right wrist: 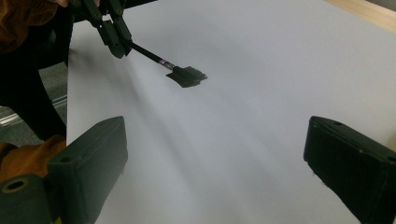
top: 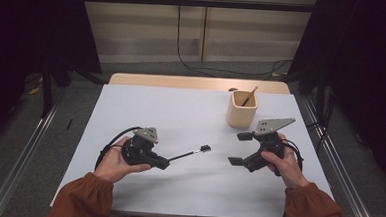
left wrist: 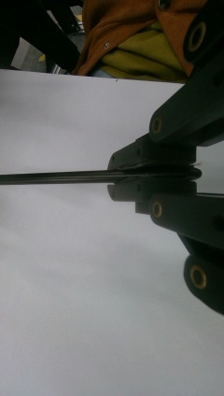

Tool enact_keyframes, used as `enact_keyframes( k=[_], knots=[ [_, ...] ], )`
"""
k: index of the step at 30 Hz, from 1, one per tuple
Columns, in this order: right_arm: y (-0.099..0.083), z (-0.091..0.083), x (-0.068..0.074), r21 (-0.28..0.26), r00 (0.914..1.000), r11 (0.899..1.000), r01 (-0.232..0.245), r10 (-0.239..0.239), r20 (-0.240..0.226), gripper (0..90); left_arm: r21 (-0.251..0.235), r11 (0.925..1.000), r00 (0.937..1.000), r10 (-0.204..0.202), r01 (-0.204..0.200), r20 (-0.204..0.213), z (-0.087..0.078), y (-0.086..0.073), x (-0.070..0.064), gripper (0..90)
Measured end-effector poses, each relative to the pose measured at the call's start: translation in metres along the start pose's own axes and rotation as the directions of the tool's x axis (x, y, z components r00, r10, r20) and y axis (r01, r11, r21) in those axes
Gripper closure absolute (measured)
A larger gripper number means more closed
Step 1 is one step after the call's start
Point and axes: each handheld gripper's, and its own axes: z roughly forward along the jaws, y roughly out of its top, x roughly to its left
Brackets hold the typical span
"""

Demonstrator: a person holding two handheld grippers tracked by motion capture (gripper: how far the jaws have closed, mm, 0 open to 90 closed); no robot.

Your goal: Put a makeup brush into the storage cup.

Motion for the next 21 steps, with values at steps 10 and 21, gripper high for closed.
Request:
enact_keyframes(
  k=[10,21],
  knots=[
    [-0.018,-0.006,0.006,-0.047,0.9994,0.998,-0.035,0.035,-0.002,5.2,-0.076,0.9966,0.9995,-0.031,0.030,-0.008,-0.007,-0.016,0.000,85.3],
    [-0.021,-0.017,0.011,-0.144,0.9978,0.988,-0.064,0.060,-0.027,4.0,-0.164,0.9860,0.9996,-0.028,0.028,0.002,-0.005,-0.014,-0.004,85.3]
  ],
)
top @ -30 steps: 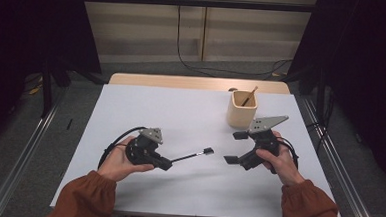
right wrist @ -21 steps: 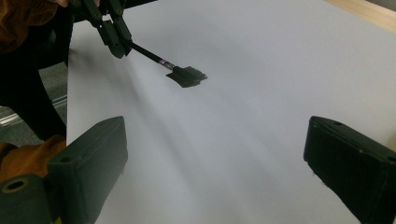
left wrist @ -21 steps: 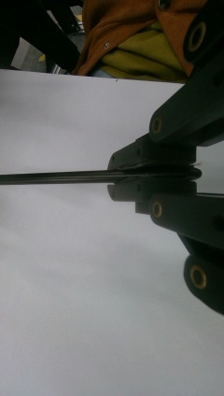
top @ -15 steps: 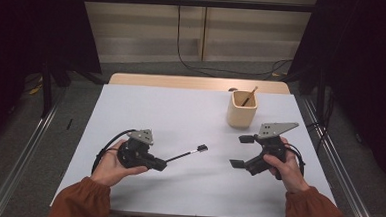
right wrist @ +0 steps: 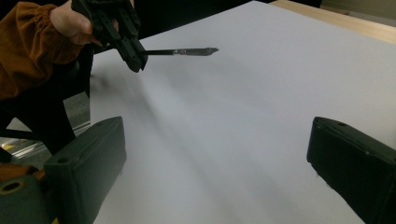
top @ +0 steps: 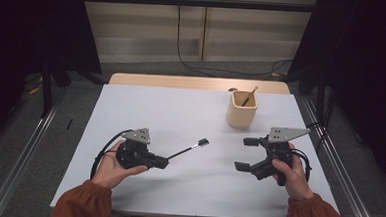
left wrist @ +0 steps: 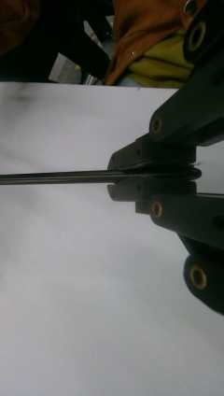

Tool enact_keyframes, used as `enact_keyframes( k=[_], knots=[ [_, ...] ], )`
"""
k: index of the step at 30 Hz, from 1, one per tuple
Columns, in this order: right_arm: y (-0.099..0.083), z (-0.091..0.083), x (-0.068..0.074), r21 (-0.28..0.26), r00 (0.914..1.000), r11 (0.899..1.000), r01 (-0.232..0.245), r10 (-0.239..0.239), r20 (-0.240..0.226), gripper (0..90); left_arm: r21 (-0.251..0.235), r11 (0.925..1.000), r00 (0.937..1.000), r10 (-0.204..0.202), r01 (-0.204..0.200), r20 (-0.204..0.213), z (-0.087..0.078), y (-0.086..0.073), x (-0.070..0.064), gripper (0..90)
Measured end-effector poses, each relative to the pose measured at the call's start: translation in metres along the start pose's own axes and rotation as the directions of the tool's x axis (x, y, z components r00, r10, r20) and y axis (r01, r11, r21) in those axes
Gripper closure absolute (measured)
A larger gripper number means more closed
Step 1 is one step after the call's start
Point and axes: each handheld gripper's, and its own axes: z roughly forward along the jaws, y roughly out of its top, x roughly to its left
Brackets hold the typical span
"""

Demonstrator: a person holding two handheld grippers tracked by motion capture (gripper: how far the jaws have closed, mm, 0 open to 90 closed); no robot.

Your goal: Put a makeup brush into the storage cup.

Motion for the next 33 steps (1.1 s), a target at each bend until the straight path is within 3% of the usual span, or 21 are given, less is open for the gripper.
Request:
enact_keyframes(
  k=[10,16,29,33],
  knots=[
    [-0.006,0.006,0.004,-0.029,1.0000,1.000,-0.004,0.004,-0.007,3.8,-0.050,0.9987,0.9998,0.004,-0.003,0.021,-0.001,0.000,-0.006,85.1],
    [-0.007,0.008,0.006,-0.053,1.0000,0.999,-0.002,0.002,0.002,3.7,-0.110,0.9939,0.9997,-0.002,0.004,0.023,-0.004,0.001,-0.008,85.1],
    [-0.005,0.015,0.011,-0.132,1.0000,0.991,0.005,-0.006,-0.008,3.5,-0.227,0.9736,0.9995,0.022,-0.016,0.022,0.005,-0.002,-0.011,85.0],
    [-0.004,0.018,0.012,-0.151,0.9999,0.989,0.005,-0.007,-0.012,3.6,-0.242,0.9700,0.9994,0.029,-0.023,0.020,0.007,-0.001,-0.012,85.0]
  ],
)
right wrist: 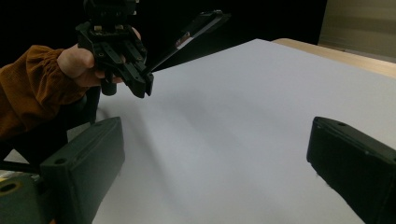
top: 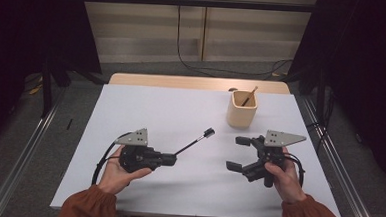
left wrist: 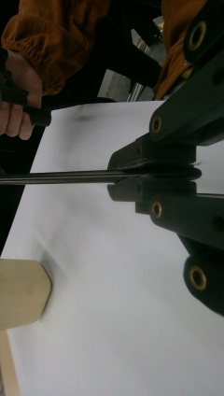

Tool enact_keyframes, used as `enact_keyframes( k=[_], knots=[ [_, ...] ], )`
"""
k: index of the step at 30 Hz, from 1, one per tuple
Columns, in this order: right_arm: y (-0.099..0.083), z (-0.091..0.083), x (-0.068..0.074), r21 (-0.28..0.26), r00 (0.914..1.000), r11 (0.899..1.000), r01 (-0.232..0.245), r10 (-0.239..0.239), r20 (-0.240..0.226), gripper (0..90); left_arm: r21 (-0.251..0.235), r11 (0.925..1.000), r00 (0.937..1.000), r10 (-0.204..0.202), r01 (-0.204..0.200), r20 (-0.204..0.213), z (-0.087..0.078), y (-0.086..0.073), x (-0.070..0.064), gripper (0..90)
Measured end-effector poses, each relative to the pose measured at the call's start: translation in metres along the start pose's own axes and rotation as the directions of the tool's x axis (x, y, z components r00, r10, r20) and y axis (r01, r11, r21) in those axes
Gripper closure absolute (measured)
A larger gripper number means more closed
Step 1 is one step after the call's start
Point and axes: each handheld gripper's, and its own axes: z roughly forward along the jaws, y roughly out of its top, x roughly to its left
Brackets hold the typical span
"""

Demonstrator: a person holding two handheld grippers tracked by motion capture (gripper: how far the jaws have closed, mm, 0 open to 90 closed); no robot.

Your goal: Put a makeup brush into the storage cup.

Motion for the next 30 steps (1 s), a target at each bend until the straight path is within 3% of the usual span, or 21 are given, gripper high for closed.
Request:
enact_keyframes(
  k=[6,8,11,16,21,27,30],
  knots=[
    [0.001,0.005,0.002,-0.021,1.0000,1.000,0.002,-0.002,0.000,3.7,-0.045,0.9989,0.9999,0.009,-0.009,-0.008,0.003,0.000,0.000,85.1],
    [0.002,0.008,0.003,-0.023,1.0000,1.000,0.000,0.000,-0.009,5.2,-0.052,0.9984,0.9990,0.020,-0.022,-0.040,0.005,0.000,0.000,85.2],
    [0.003,0.012,0.005,-0.012,0.9999,1.000,0.009,-0.009,-0.014,5.7,-0.063,0.9971,0.9978,0.040,-0.043,-0.053,0.009,-0.001,0.001,85.2],
    [0.008,0.018,0.007,0.000,0.9996,1.000,0.023,-0.023,-0.018,7.6,-0.098,0.9939,0.9978,0.047,-0.051,-0.047,0.013,0.000,0.001,85.2],
    [0.012,0.020,0.007,-0.022,0.9990,0.999,0.030,-0.030,-0.034,9.9,-0.126,0.9908,0.9986,0.044,-0.048,-0.031,0.017,0.001,0.004,85.2],
    [0.014,0.026,0.005,-0.025,0.9995,0.999,-0.023,0.022,-0.020,11.9,-0.160,0.9855,0.9979,0.051,-0.056,-0.040,0.022,0.005,0.005,85.2],
    [0.017,0.028,0.006,-0.035,0.9994,0.999,-0.020,0.019,-0.027,14.7,-0.155,0.9858,0.9976,0.061,-0.065,-0.031,0.027,0.004,0.004,85.2]
  ],
)
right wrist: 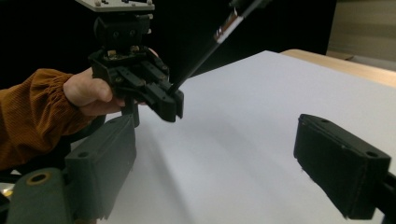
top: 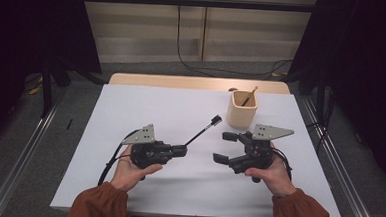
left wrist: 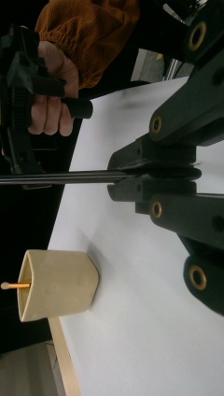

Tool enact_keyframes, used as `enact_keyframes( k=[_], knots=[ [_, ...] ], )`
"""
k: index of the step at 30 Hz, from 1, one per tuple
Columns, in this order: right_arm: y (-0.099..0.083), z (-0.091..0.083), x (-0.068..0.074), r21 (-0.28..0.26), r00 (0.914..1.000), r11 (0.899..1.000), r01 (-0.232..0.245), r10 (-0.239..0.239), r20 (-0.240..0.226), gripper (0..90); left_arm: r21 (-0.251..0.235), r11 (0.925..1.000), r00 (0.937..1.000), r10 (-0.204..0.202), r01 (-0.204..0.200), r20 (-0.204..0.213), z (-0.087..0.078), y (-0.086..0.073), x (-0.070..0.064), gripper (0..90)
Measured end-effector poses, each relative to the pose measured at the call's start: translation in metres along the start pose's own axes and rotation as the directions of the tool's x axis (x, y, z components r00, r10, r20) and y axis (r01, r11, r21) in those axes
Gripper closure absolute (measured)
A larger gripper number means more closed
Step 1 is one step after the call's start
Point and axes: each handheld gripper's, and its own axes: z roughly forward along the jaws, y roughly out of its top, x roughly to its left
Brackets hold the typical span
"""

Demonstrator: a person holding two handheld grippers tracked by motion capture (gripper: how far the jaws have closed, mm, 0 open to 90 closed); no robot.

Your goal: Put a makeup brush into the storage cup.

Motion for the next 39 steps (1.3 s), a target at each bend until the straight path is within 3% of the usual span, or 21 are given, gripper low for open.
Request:
enact_keyframes(
  k=[7,16,26,39],
  knots=[
    [0.005,0.006,0.000,-0.010,0.9988,1.000,-0.013,0.013,-0.047,27.4,-0.001,1.0000,0.9998,0.009,-0.009,0.019,0.004,-0.001,-0.004,85.2],
    [0.010,0.012,-0.001,-0.010,0.9992,1.000,0.006,-0.006,-0.039,35.7,0.010,0.9996,0.9989,0.025,-0.025,0.039,0.008,-0.003,-0.007,85.2],
    [0.012,0.013,-0.002,-0.031,0.9971,0.999,0.012,-0.014,-0.075,57.6,0.019,0.9993,0.9986,0.032,-0.033,0.043,0.011,-0.006,-0.008,85.2],
    [0.010,0.015,-0.008,-0.049,0.9895,0.998,-0.049,0.042,-0.138,78.7,0.037,0.9983,0.9976,0.043,-0.045,0.055,0.015,-0.010,-0.009,85.0]
  ],
)
